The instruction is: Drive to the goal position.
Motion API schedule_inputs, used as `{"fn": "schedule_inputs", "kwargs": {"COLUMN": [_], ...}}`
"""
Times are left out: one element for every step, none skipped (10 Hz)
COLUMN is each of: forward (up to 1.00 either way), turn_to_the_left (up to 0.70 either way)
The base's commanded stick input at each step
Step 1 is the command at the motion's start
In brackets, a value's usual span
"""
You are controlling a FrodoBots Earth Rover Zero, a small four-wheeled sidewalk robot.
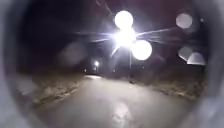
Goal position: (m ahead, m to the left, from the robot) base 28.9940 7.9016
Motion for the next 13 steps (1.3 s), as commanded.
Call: {"fn": "schedule_inputs", "kwargs": {"forward": [0.85,0.85,0.85,0.85,0.85,0.85,0.85,0.85,0.85,0.85,0.85,0.85,0.85], "turn_to_the_left": [0.05,0.05,0.05,0.05,0.05,0.05,0.05,0.09,0.07,0.05,0.03,0.03,0.03]}}
